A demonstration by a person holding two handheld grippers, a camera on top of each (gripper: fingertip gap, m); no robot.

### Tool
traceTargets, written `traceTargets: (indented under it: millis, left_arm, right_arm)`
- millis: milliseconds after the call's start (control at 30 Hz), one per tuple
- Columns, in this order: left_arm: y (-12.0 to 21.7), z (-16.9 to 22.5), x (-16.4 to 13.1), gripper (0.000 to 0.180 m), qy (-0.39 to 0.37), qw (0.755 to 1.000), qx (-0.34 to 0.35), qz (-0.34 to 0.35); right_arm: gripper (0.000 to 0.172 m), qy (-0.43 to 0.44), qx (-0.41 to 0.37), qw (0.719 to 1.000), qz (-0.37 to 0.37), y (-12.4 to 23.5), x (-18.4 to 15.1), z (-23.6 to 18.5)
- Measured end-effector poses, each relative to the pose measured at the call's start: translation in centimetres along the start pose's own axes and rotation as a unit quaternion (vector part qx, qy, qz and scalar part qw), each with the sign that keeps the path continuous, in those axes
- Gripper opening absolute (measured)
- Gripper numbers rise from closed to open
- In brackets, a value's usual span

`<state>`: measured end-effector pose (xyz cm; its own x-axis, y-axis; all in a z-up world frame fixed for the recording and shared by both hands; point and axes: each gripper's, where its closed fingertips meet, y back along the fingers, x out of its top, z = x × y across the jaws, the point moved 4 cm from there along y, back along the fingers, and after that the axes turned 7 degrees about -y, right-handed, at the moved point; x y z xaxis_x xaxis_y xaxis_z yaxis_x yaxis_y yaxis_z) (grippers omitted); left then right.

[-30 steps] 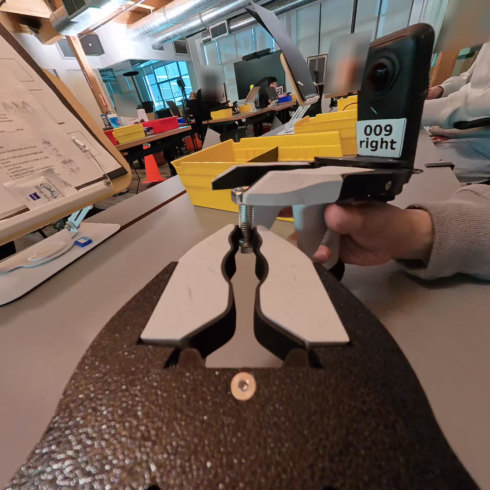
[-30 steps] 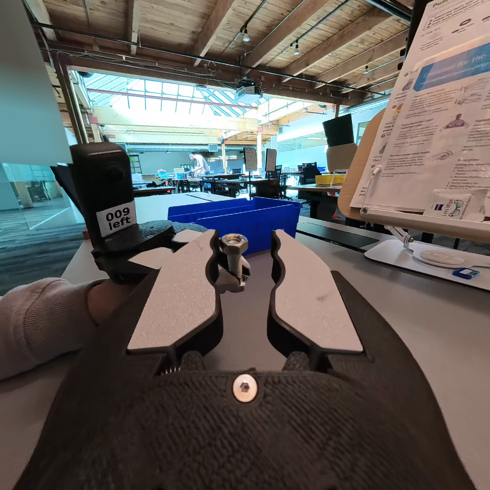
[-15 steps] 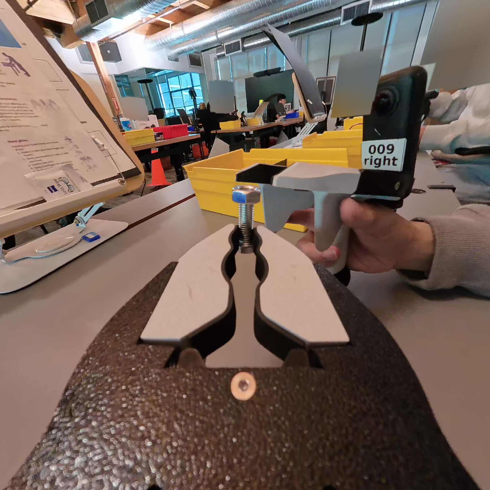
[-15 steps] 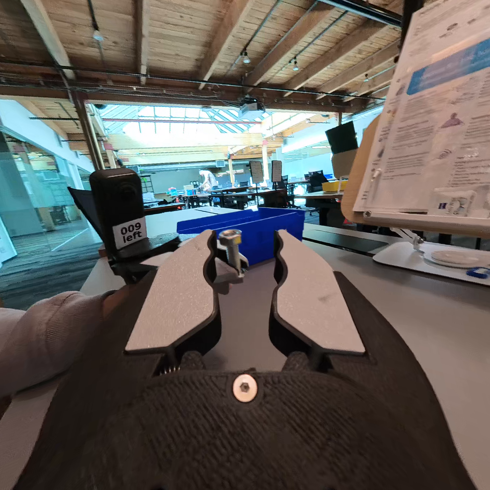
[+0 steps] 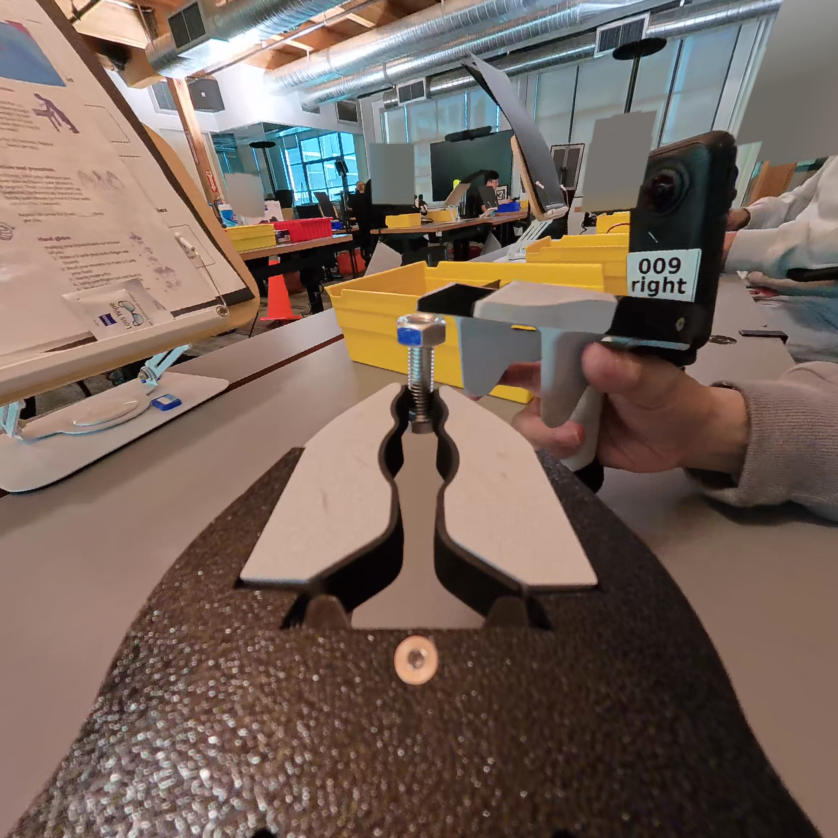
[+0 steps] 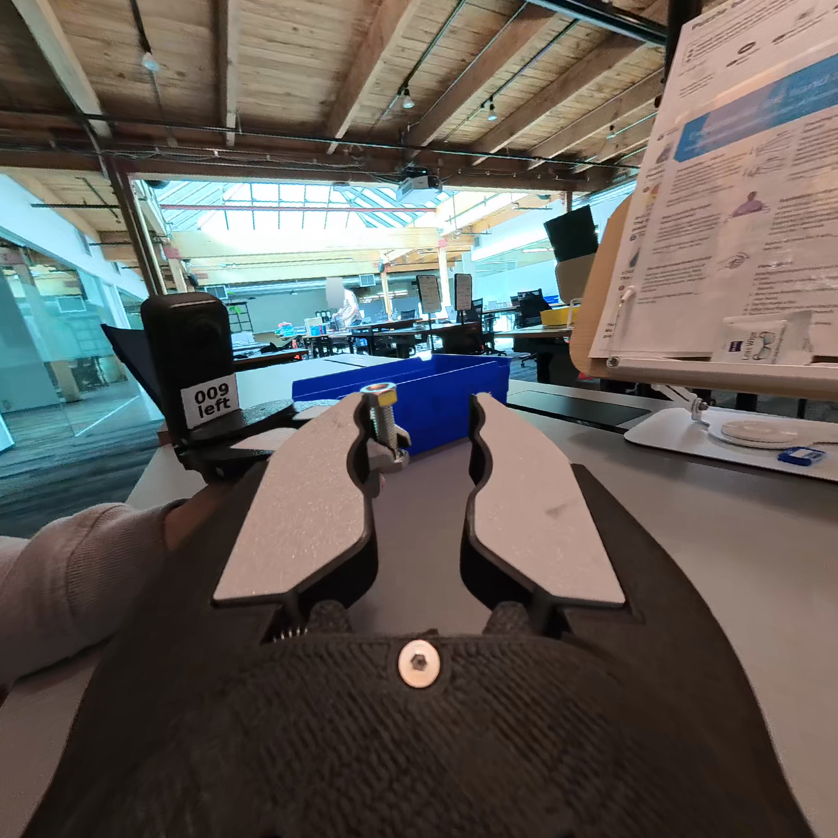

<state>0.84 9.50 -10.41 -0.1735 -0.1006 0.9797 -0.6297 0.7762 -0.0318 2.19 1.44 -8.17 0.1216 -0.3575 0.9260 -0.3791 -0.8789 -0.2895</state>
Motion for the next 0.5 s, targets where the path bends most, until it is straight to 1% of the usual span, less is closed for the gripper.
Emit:
traceTargets:
  millis: [133, 233, 367, 433, 500]
  left_arm:
    - [-0.3, 0.5, -0.2, 0.009, -0.028, 0.999, -0.003, -0.016]
    - [-0.5, 0.8, -0.3, 0.009, -0.047, 0.999, -0.004, -0.027]
    - [-0.6, 0.9, -0.3, 0.009, -0.047, 0.999, -0.004, -0.028]
    - [-0.5, 0.7, -0.4, 0.009, -0.044, 0.999, -0.001, -0.029]
    - [-0.5, 0.7, -0.3, 0.009, -0.038, 0.999, -0.005, -0.023]
  right_arm:
    - [0.041, 0.027, 0.012, 0.999, -0.014, -0.6, -0.6, -1.2]
    - [0.036, 0.032, 0.010, 0.999, -0.019, -0.9, -0.8, -1.5]
    - [0.027, 0.036, -0.002, 0.999, -0.029, -0.9, -1.1, -1.2]
    - [0.018, 0.041, 0.002, 0.999, -0.029, -0.8, -1.0, -1.3]
    - [0.017, 0.048, 0.008, 0.998, -0.027, -0.8, -0.9, -1.4]
